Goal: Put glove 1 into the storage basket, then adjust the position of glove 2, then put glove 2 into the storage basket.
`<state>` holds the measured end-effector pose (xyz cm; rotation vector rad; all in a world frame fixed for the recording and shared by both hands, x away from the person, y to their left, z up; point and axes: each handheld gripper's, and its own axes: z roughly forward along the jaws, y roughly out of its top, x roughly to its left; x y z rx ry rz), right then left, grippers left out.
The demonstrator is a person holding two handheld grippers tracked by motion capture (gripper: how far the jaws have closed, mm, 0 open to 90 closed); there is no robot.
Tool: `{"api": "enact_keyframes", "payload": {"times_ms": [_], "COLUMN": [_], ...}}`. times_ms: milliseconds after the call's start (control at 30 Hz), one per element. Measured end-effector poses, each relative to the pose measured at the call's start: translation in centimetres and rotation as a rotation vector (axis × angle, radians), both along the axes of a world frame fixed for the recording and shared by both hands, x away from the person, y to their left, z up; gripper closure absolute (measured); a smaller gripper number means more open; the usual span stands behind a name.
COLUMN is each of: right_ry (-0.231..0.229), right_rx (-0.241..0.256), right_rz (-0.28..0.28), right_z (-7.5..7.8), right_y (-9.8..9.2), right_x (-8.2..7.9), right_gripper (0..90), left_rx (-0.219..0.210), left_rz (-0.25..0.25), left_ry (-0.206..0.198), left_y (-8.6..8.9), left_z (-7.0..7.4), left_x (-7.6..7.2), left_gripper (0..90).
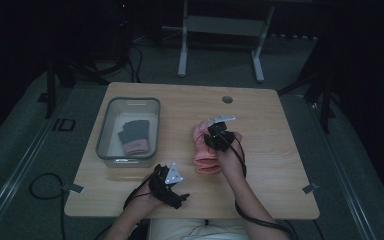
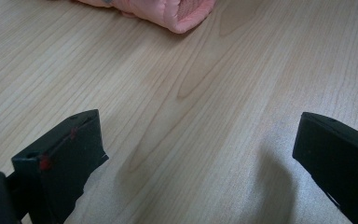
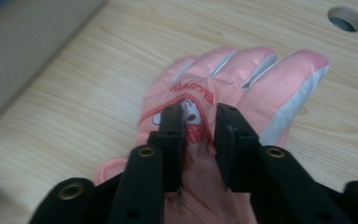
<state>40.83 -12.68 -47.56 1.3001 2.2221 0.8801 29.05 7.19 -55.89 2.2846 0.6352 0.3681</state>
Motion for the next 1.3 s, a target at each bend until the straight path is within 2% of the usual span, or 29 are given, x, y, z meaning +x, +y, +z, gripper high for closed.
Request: {"api": "enact_keyframes", "payload": {"times_ms": [267,500,633,800,867,967,1033,1133,1267,1300], "right_ry": [-0.031,-0.033,-0.057,-0.097,-0.119,-0.119,-0.122,-0.115,-0.114,-0.108], "right_rx": [0.039,0.066,0.055,0.033,0.03,0.033,0.03,0.052,0.076,0.082], "right_rz": [0.065,0.069,0.091,0.154,0.2,0.237,0.226,0.214,0.204,0.203], "right_z": [1.9,2.4,2.9,3.8,4.1,4.2,4.2,4.3,4.2,4.2], "right_y": [-1.0,-2.3,-2.8,-4.1,-4.8,-5.9,-6.6,-7.1,-6.8,-6.7], "right_x": [-1.0,-1.2,-1.3,-1.4,-1.4,-1.3,-1.1,-0.9,-0.5,-0.3], "right_gripper": [63.8,62.6,57.8,57.4,57.7,58.1,59.3,60.5,64.7,67.0], "left_rx": [-0.001,-0.012,-0.032,-0.053,-0.096,-0.155,-0.187,-0.192,-0.135,-0.124], "left_rz": [0.001,0.005,0.002,0.007,0.015,0.055,0.086,0.13,0.188,0.199], "left_ry": [0.0,-0.005,-0.017,-0.043,-0.035,-0.012,-0.019,-0.044,-0.097,-0.099], "left_y": [0.0,0.0,-0.3,-0.7,-0.9,-1.0,-1.0,-1.3,-2.4,-2.6], "left_z": [0.0,0.2,0.9,2.5,3.6,5.6,6.8,8.3,9.5,9.7], "left_x": [0.1,0.0,-0.3,-0.6,-0.6,0.1,0.8,2.3,4.5,5.0], "left_gripper": [1.4,1.5,1.5,1.7,1.7,1.9,3.3,5.2,13.0,14.6]}}
